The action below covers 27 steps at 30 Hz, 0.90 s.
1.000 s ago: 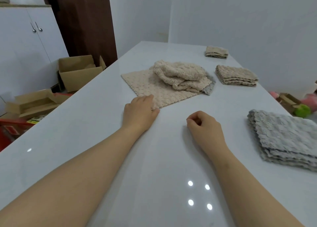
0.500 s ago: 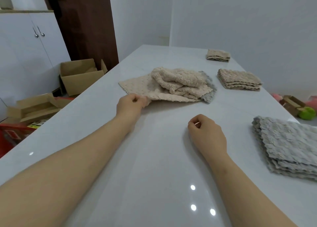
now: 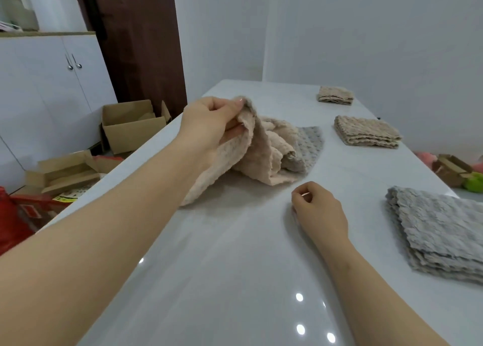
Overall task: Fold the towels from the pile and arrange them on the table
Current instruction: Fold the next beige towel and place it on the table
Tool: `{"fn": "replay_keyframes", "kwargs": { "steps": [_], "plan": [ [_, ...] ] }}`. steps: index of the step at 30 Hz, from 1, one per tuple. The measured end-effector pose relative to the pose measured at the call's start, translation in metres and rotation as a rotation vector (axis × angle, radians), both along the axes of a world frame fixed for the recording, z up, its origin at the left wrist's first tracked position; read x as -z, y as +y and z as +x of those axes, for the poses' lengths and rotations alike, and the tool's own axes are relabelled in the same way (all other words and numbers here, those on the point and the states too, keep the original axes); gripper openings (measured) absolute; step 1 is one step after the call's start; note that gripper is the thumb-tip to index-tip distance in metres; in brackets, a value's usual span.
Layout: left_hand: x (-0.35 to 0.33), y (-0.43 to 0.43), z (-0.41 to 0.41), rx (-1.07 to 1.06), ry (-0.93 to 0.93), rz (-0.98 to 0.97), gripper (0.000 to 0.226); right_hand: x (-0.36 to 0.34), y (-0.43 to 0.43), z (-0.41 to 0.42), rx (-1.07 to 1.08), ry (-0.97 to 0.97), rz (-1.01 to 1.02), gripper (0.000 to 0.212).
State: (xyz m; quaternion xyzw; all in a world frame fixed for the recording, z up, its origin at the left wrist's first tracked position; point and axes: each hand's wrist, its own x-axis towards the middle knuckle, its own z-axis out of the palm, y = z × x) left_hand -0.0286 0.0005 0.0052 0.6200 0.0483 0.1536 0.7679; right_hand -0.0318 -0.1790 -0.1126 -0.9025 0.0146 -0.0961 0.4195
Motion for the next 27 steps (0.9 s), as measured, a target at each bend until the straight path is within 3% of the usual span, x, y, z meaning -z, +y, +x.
{"fn": "replay_keyframes", "kwargs": {
  "steps": [2, 4, 6, 9, 11, 13, 15, 17, 23, 27],
  "plan": [
    [-0.005, -0.007, -0.022, 0.053, -0.029, 0.046, 0.016, -0.001, 0.000, 0.000, 0.001, -0.018, 0.063, 0.013],
    [0.009, -0.015, -0.046, -0.007, -0.089, 0.370, 0.019, -0.002, -0.001, -0.001, 0.008, -0.070, 0.188, 0.014],
    [0.019, -0.014, -0.070, 0.078, -0.098, 0.556, 0.024, -0.005, -0.003, -0.003, 0.037, -0.131, 0.324, 0.017],
    [0.035, 0.000, -0.083, 0.286, -0.061, 0.458, 0.030, -0.006, -0.004, -0.006, 0.065, -0.168, 0.409, 0.018],
    [0.056, 0.009, -0.075, -0.007, -0.119, 0.566, 0.025, -0.006, -0.003, -0.009, 0.038, -0.182, 0.381, 0.018],
    [0.081, 0.017, -0.069, -0.300, -0.115, 0.916, 0.011, -0.003, 0.001, -0.013, -0.030, -0.190, 0.278, 0.014],
    [0.108, 0.024, -0.061, -0.234, 0.068, 1.279, 0.035, -0.002, 0.006, -0.016, -0.126, -0.163, 0.135, 0.007],
    [0.121, 0.028, -0.053, -0.143, 0.171, 1.442, 0.043, 0.001, 0.009, -0.017, -0.188, -0.139, -0.023, 0.020],
    [0.115, 0.023, -0.046, -0.234, 0.004, 1.274, 0.028, -0.004, 0.026, -0.008, -0.151, -0.267, -0.136, 0.039],
    [0.109, 0.035, -0.048, -0.077, -0.001, 0.900, 0.023, -0.006, 0.032, 0.015, -0.050, -0.200, -0.216, 0.055]
  ]
}}
